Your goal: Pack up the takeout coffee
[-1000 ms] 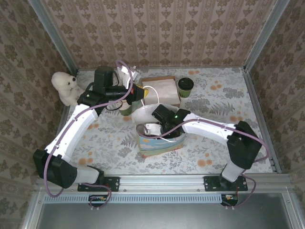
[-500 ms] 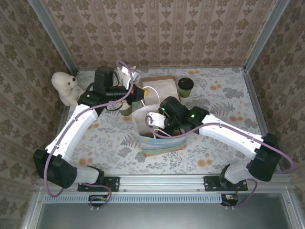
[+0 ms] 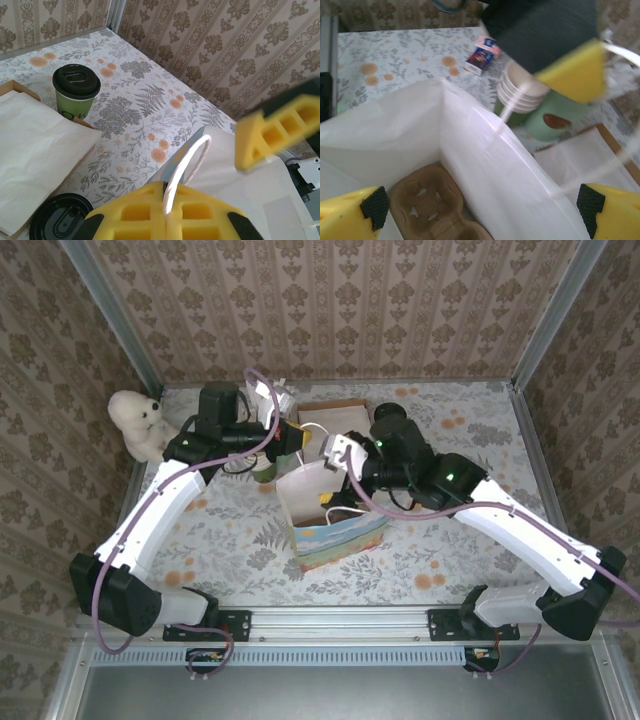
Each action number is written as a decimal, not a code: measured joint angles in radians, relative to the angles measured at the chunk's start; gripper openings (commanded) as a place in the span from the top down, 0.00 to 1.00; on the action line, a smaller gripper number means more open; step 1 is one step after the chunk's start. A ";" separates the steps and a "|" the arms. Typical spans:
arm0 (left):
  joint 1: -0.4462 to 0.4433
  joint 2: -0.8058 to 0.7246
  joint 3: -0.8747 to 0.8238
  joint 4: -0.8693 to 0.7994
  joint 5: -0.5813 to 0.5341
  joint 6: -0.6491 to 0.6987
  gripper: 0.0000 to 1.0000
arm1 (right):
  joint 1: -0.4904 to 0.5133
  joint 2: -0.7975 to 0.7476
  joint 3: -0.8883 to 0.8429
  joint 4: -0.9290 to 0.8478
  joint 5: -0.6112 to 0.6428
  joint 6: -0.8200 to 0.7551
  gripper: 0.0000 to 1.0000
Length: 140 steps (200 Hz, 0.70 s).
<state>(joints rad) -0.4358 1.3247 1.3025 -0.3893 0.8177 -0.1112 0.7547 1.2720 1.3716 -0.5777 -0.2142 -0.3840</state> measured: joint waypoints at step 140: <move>-0.010 0.031 0.066 -0.046 0.111 0.079 1.00 | -0.229 0.344 0.325 -0.316 -0.204 -0.171 0.19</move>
<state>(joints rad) -0.4458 1.3560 1.3689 -0.4351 0.9287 -0.0319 0.5259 1.6165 1.6970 -0.8936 -0.4179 -0.5549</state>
